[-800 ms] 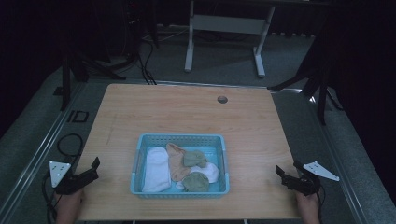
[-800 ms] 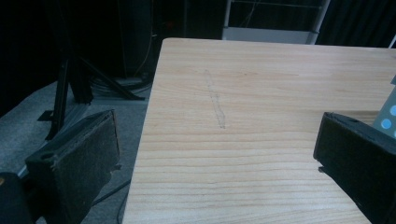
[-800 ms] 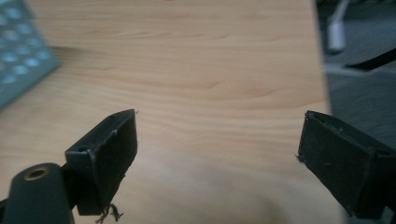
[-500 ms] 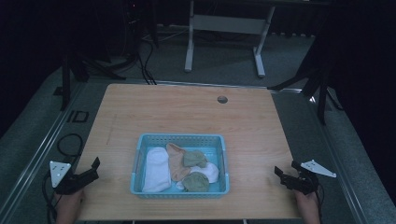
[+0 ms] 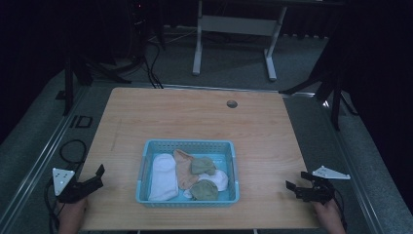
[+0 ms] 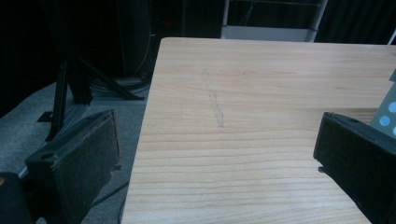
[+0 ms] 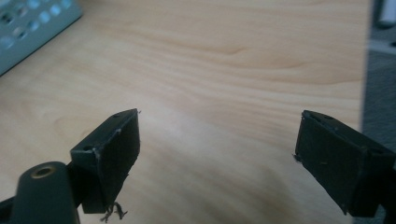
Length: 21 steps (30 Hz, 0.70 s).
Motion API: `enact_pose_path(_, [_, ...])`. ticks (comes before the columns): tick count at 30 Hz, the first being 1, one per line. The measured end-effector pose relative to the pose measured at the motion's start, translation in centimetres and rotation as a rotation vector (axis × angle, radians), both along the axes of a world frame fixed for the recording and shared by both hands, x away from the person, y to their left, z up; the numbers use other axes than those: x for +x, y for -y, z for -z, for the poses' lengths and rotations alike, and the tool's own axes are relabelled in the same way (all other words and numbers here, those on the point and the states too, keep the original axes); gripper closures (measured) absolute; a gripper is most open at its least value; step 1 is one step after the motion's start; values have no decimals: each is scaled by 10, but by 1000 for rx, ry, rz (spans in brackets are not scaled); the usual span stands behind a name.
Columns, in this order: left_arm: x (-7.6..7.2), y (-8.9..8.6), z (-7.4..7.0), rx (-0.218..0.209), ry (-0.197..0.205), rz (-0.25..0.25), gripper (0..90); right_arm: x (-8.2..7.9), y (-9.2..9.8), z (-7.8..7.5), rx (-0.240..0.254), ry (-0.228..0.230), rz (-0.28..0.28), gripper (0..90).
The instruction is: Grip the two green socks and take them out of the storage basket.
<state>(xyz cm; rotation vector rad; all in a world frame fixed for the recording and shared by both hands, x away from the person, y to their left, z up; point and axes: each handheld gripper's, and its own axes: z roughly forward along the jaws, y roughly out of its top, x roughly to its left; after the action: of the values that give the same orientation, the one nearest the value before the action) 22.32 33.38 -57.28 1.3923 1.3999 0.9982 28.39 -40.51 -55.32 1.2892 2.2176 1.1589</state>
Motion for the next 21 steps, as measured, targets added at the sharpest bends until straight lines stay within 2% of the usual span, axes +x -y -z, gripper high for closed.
enact_pose_path(3, [0, 0, 0, 1, -1, 2, 1, 1, -2, -3, 6, -23, -63, 139])
enact_pose_path(4, [0, 0, 0, 1, -1, 2, 1, 1, -2, -3, 6, -23, -63, 139])
enact_pose_path(5, [0, 0, 0, 0, -3, 3, 1, 1, -2, -7, 21, -41, -111, 137])
enact_pose_path(6, [0, 0, 0, 0, -3, 3, 1, 1, -2, -7, 21, -41, -111, 137])
enact_pose_path(7, [0, 0, 0, 0, -4, 3, 1, 1, -3, -10, 11, -52, -145, 135])
enact_pose_path(8, [0, 0, 0, 0, -4, 3, 1, 1, -4, -12, 2, -54, -157, 135])
enact_pose_path(11, [0, 0, 0, 1, -3, 3, 1, 4, -6, -14, -10, -113, -218, 136])
enact_pose_path(12, [0, 0, 0, 1, -3, 3, 1, 4, -6, -14, -10, -113, -218, 136])
enact_pose_path(13, [0, 0, 0, 2, -4, 3, 1, 5, -9, -15, -33, -140, -246, 138])
enact_pose_path(14, [0, 0, 0, 2, -4, 3, 1, 5, -9, -15, -33, -140, -246, 138])
enact_pose_path(15, [0, 0, 0, 2, -4, 4, 1, 6, -12, -16, -64, -153, -264, 139])
enact_pose_path(18, [0, 0, 0, 2, -5, 4, 1, 6, -16, -16, -81, -176, -291, 142])
enact_pose_path(19, [0, 0, 0, 2, -5, 4, 1, 7, -19, -17, -108, -188, -301, 142])
enact_pose_path(21, [0, 0, 0, 2, -5, 5, 1, 9, -23, -17, -126, -205, -318, 137])
